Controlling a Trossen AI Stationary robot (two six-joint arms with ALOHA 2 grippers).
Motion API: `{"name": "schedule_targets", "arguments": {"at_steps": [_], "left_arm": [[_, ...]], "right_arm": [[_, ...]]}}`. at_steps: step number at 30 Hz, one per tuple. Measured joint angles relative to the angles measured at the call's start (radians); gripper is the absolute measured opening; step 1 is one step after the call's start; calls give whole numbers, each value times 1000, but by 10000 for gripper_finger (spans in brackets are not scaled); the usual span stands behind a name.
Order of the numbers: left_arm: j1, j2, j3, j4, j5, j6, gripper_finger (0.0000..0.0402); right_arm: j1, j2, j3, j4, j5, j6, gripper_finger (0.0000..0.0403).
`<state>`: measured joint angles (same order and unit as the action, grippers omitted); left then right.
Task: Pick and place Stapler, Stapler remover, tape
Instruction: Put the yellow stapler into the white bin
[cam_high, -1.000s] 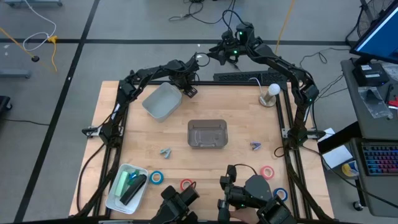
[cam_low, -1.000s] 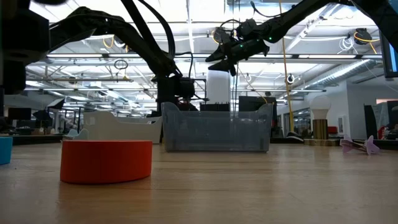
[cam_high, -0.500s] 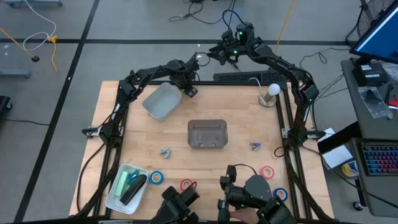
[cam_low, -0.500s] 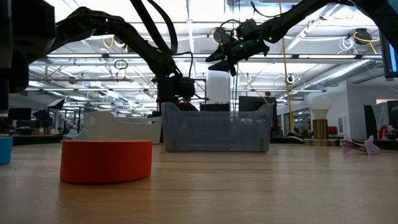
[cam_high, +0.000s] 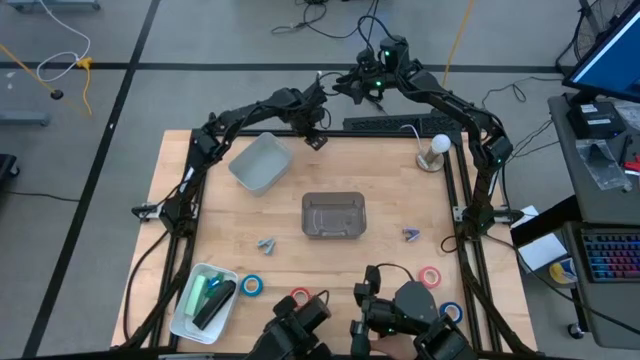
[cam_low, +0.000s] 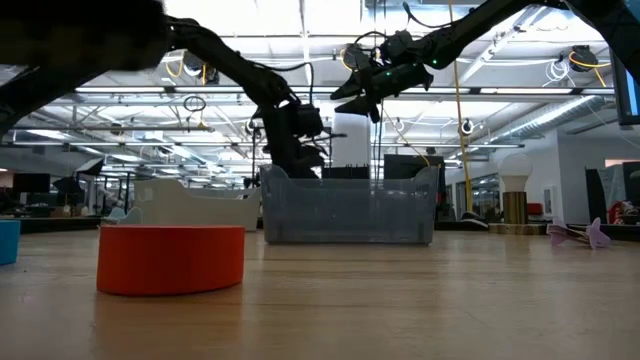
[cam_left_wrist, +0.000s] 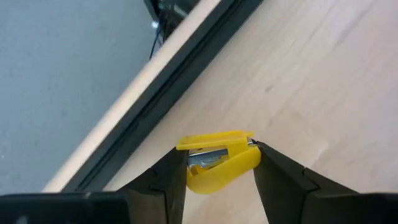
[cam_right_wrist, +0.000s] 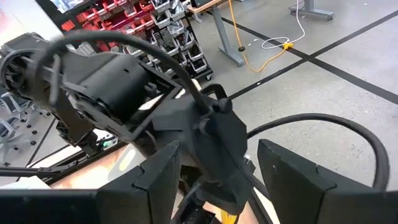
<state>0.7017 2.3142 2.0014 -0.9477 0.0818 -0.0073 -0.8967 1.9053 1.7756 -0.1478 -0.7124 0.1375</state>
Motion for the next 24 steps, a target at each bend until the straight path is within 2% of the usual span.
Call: {"name": "schedule_targets", "arguments": {"at_steps": [6,13,17,20,24], "left_arm": [[-26,-1,97,-123,0,20,179],[-79,-3,231,-409,0,33,159],[-118,-11,279,-565,-1,32,171],[-154,-38,279,-620,-30,30,181],[-197,-101,280,-623,-100,8,168]], "right_arm": [[0,0,0,0,0,0,208],[0,0,0,0,0,0,208],[0,0,0,-7,0,0,208],[0,0,0,-24,-9,0,208],[0,0,0,-41,-91,2,208]]}}
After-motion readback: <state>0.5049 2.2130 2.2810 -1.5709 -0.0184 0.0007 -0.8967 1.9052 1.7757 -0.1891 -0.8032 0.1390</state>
